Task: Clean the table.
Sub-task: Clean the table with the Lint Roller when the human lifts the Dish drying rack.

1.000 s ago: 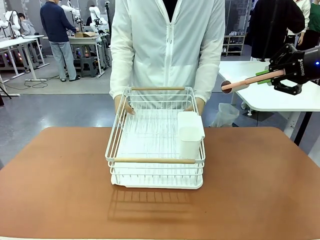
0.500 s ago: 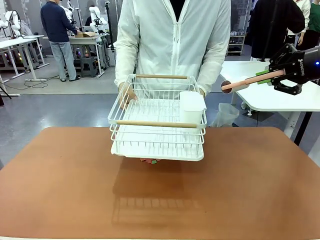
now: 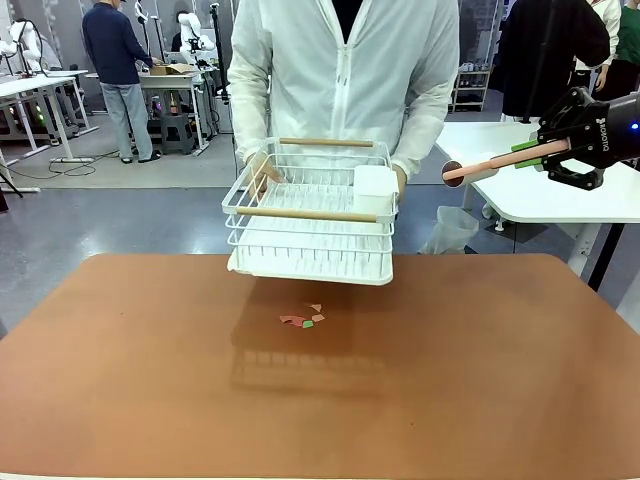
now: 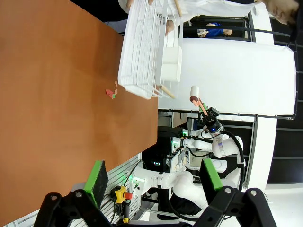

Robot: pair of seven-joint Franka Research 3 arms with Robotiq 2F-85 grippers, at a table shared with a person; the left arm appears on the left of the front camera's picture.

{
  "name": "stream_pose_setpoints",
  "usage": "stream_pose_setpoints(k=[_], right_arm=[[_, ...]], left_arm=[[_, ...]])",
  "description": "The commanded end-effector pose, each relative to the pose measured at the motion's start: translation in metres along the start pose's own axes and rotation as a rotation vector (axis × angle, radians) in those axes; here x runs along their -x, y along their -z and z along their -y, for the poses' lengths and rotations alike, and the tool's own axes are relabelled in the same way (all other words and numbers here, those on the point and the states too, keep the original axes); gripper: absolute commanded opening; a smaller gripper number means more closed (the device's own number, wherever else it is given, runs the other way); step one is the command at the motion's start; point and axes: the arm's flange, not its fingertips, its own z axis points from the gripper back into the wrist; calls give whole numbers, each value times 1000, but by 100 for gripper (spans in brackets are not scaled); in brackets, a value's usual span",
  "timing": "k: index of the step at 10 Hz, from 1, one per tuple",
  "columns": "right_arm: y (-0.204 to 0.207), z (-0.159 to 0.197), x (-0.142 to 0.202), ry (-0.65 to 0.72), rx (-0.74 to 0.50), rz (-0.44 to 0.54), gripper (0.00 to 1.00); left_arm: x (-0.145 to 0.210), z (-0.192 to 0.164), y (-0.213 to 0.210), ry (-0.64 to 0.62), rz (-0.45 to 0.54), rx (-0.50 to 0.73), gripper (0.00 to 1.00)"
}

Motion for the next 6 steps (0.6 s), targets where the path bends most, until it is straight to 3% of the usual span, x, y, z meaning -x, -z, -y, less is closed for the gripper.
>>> stream_pose_setpoints(k=[1,6], right_arm=[[0,0,1,2,-4,-5,7],[0,0,1,2,-4,-5,7]], left_arm=[[1,0,-2,4,4,12,100],[1,0,-2,4,4,12,100]])
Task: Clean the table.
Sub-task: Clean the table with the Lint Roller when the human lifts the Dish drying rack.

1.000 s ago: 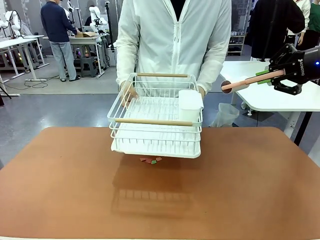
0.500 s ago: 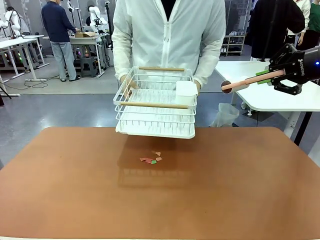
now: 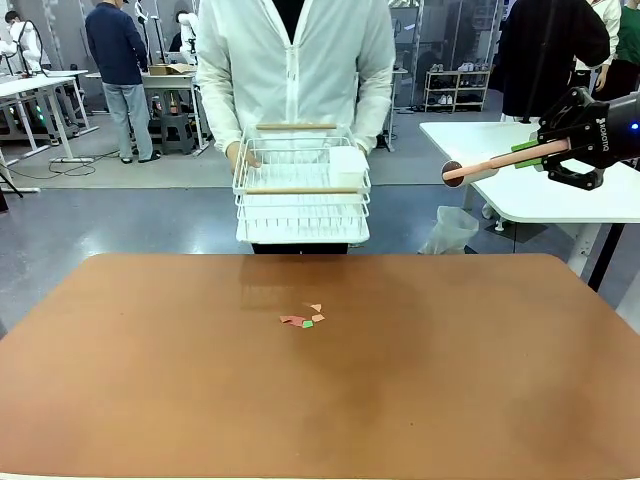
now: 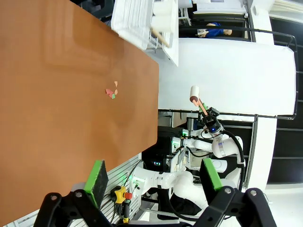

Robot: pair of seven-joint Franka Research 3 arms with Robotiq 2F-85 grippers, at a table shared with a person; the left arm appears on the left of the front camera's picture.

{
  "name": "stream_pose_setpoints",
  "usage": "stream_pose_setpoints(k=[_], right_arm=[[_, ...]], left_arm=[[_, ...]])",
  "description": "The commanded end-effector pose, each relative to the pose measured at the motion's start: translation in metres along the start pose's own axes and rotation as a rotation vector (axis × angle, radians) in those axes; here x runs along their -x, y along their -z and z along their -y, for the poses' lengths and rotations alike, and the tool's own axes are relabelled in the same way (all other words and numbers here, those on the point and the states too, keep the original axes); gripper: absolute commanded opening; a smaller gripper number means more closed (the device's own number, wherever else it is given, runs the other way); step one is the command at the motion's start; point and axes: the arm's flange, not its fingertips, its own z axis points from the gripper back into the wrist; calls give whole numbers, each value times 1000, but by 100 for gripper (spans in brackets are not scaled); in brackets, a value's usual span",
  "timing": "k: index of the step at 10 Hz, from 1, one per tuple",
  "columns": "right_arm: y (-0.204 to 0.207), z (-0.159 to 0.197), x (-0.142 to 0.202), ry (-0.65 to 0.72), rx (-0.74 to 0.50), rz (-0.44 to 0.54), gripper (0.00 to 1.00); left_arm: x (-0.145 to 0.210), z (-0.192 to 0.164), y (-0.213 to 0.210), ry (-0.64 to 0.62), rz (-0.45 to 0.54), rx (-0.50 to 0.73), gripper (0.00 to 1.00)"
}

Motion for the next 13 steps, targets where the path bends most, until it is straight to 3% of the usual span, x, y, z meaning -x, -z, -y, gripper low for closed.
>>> stream_pose_setpoints(k=[1,2,3,5,7,10,11,13], right_arm=[[0,0,1,2,-4,-5,7],[0,0,0,0,0,0,21],[-7,-9,-3,-116,20,-80,21],[1,-32,-17,-449,74,-407,21],[61,-36,-30,-682,110,-649,21],[167,16,-16,-641,205,-787,21],[187,33,-9,-621,234,-822,21],[192,46,-1,-622,255,-800,21]], left_arm=[[1,0,-2,4,4,12,100],[1,0,-2,4,4,12,100],[1,0,-2,4,4,12,100],[1,0,-2,4,4,12,100],[1,0,-2,4,4,12,100],[1,0,-2,4,4,12,100],[1,0,-2,4,4,12,100],[1,0,-2,4,4,12,100]])
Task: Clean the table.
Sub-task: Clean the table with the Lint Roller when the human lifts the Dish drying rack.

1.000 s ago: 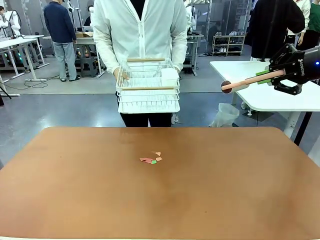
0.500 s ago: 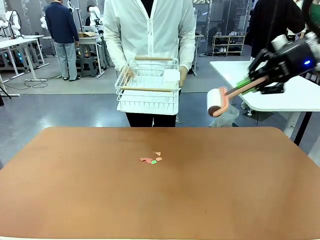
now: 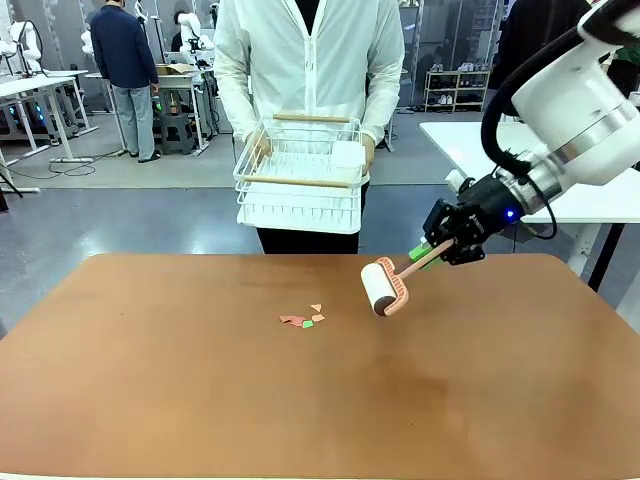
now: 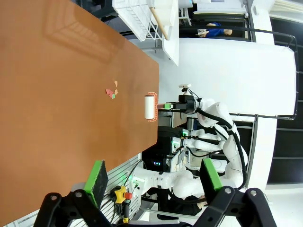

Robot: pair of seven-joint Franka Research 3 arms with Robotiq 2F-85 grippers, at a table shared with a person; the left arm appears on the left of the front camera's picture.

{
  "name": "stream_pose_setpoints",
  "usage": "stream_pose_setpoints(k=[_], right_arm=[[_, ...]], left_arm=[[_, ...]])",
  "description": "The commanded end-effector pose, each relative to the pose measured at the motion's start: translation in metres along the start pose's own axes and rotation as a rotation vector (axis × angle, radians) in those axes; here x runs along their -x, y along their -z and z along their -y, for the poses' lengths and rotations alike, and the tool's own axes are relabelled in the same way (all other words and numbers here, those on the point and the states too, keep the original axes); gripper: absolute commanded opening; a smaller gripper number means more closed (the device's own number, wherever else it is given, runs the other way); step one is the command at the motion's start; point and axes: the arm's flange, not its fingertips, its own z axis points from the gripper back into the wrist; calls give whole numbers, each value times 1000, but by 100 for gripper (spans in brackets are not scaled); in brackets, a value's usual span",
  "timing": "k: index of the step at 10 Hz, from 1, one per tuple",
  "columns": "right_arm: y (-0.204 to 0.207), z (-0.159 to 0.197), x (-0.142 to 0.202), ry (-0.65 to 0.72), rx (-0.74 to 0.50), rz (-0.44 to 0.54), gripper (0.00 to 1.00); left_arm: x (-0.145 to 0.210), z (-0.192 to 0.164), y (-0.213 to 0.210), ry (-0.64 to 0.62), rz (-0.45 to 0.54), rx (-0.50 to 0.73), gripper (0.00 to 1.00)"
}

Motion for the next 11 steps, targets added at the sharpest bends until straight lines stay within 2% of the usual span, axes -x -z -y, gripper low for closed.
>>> stream_pose_setpoints(k=[1,2,3,6,7,9,11], right_arm=[[-13,-14,7,-10,15,59,21],[-20,-20,15,-13,17,113,21],[-3,-1,-1,-2,6,13,21],[-3,-1,-1,-2,6,13,21],[-7,-2,0,0,8,31,21],[31,29,-12,-32,-82,95,21],[57,40,-12,-38,-58,143,21]], left_arm=[[1,0,-3,5,4,13,100],[1,0,-3,5,4,13,100],[1,0,-3,5,4,13,100],[1,0,-3,5,4,13,100],[1,0,-3,5,4,13,100],[1,0,-3,5,4,13,100],[1,0,-3,5,4,13,100]])
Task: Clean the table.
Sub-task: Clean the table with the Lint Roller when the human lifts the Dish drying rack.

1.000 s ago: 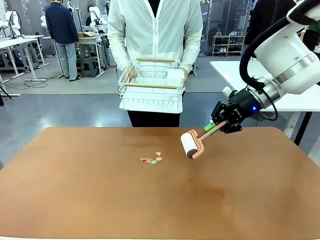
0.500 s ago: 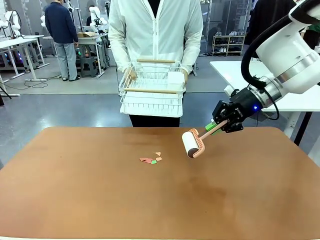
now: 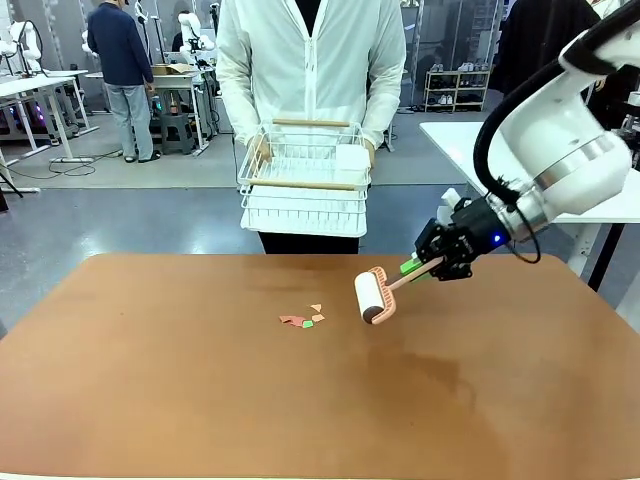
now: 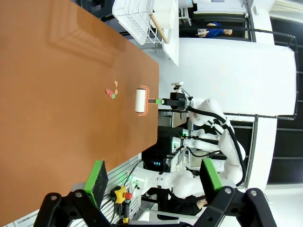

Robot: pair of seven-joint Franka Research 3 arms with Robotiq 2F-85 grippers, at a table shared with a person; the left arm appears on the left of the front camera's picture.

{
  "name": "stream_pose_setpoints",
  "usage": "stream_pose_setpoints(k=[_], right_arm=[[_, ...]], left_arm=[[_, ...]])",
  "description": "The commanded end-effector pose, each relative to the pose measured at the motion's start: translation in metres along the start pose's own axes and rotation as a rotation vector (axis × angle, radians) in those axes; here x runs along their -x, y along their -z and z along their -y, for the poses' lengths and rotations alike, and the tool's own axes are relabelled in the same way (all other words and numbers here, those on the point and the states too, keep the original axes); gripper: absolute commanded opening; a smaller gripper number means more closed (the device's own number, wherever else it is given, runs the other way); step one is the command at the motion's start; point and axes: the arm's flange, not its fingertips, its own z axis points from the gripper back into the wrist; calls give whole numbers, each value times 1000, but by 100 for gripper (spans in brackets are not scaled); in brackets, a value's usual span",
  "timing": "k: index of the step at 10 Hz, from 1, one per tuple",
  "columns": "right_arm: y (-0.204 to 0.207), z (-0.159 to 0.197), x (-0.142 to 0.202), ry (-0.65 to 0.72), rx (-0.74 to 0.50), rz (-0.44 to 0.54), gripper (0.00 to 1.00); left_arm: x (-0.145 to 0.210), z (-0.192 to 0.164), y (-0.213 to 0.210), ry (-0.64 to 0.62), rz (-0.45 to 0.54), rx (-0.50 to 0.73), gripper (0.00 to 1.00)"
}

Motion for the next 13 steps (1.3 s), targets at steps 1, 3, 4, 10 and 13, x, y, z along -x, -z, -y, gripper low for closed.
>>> stream_pose_setpoints(k=[1,3,4,10,13], right_arm=[[20,2,-4,-31,-15,38,21],[26,5,-10,-9,-8,88,21],[29,10,-13,7,-23,89,21],[62,37,-39,114,-36,-36,21],[96,40,-33,112,-25,-69,21]], left_arm=[[1,0,-3,5,4,13,100],[1,0,-3,5,4,13,100],[1,0,-3,5,4,13,100],[1,0,-3,5,4,13,100],[1,0,-3,5,4,13,100]])
